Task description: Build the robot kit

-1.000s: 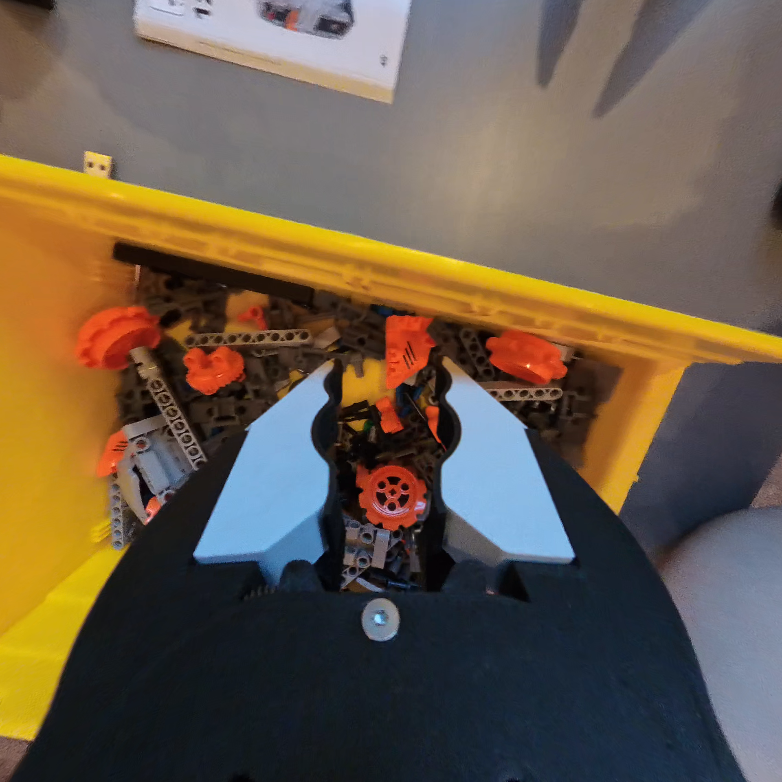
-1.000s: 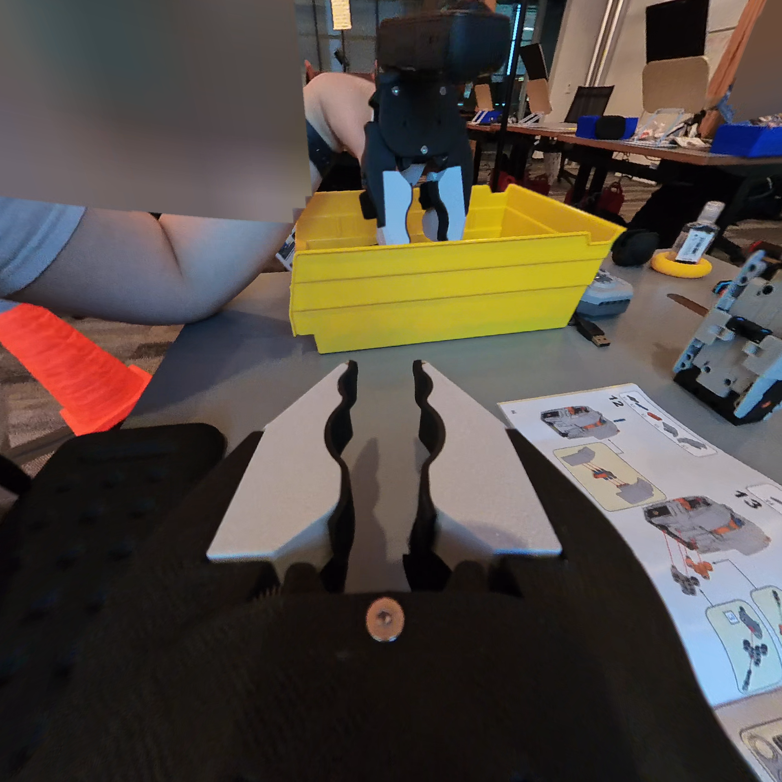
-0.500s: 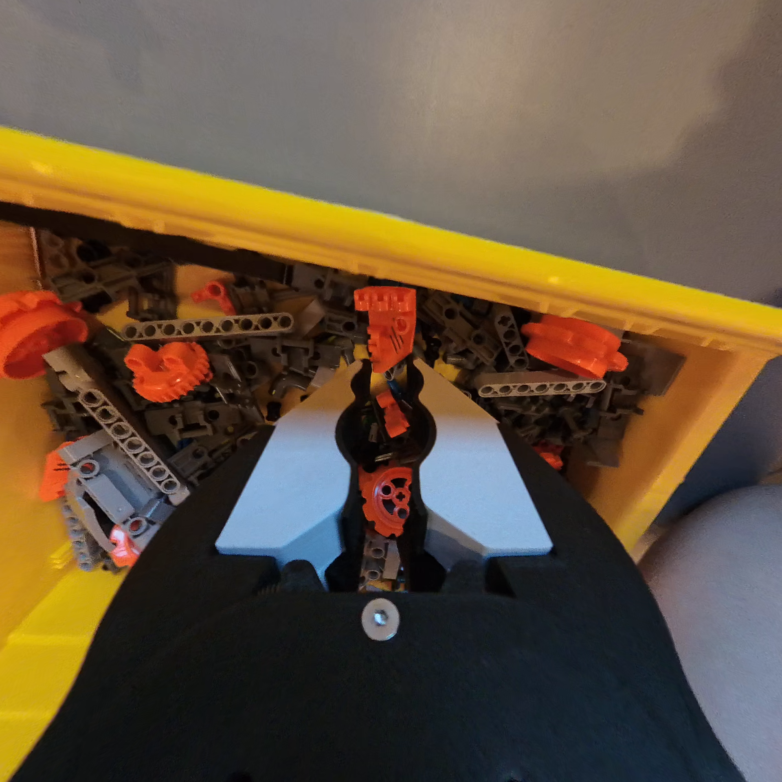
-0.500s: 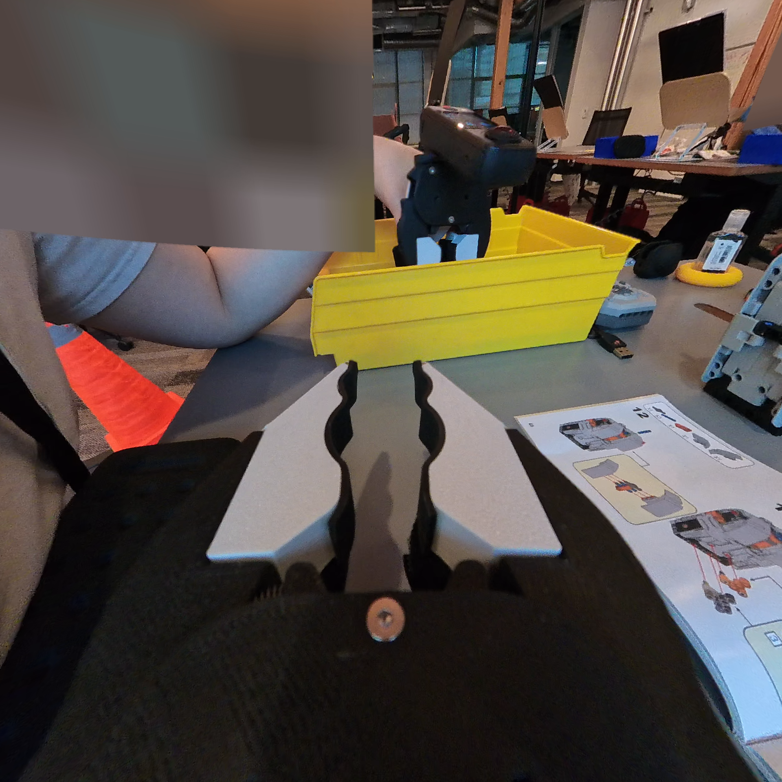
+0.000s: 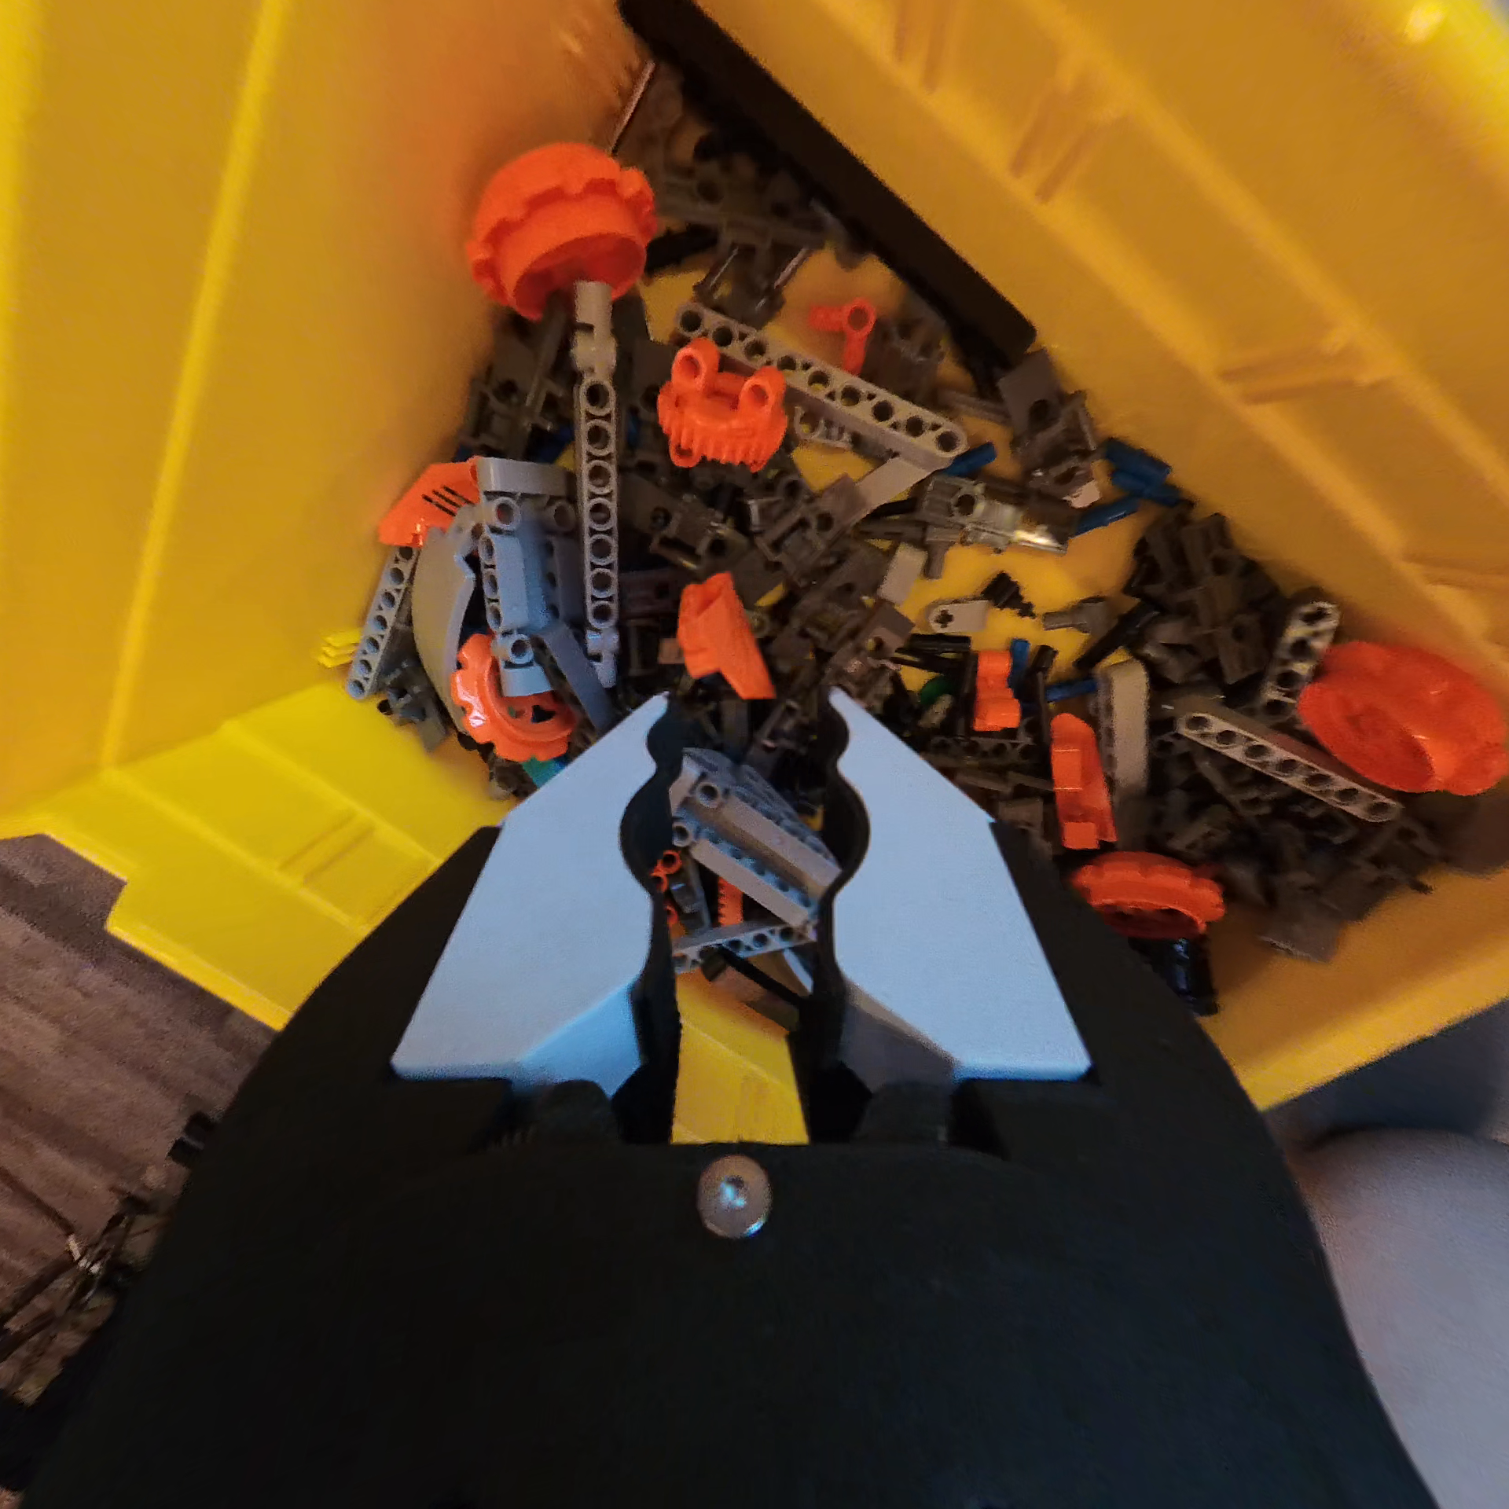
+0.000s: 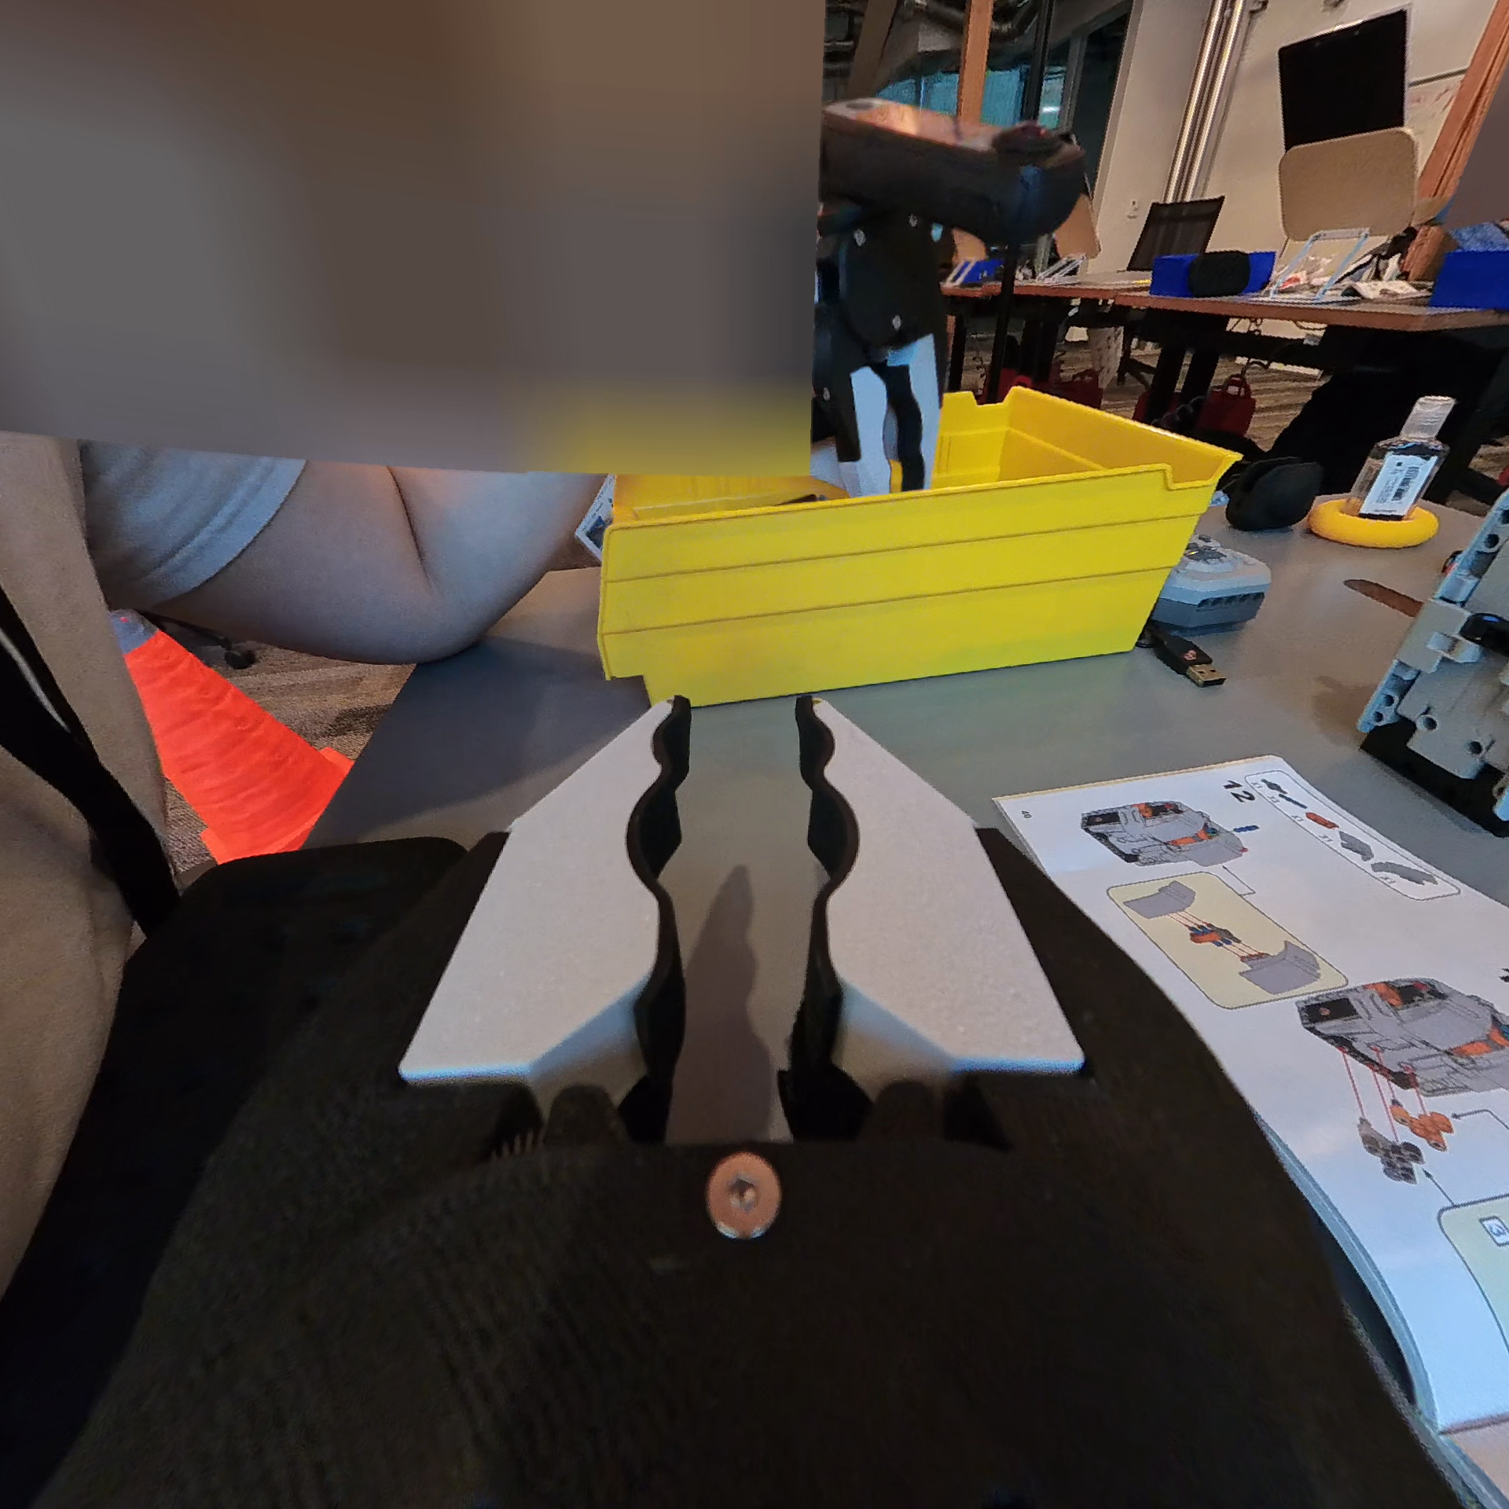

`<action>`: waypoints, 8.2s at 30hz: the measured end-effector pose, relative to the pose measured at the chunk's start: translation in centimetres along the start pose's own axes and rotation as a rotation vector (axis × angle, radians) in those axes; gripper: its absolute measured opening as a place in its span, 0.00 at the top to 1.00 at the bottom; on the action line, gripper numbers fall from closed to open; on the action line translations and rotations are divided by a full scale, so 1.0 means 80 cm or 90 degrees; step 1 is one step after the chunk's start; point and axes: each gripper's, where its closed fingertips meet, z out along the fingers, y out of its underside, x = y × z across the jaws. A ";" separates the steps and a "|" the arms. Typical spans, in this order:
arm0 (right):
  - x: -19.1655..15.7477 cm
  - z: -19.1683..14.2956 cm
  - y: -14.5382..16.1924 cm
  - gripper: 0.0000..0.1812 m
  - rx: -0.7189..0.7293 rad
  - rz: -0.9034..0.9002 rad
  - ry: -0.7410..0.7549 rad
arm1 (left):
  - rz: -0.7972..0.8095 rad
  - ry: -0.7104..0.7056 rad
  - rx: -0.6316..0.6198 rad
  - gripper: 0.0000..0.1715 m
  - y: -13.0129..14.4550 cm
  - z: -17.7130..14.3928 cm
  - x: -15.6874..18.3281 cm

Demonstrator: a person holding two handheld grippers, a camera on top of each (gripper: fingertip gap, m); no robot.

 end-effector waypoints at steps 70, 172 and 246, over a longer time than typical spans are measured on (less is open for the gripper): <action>-0.024 -0.001 0.005 0.85 -0.018 0.015 -0.056 | 0.206 0.138 -0.010 0.92 0.017 -0.008 0.091; 0.023 -0.068 -0.072 0.88 0.082 -0.242 0.181 | -0.349 -0.040 0.650 0.56 -0.054 -0.282 -0.030; 0.003 0.256 -0.042 0.88 -0.485 -0.417 -0.474 | -0.459 -0.329 0.612 0.63 0.072 -0.290 -0.105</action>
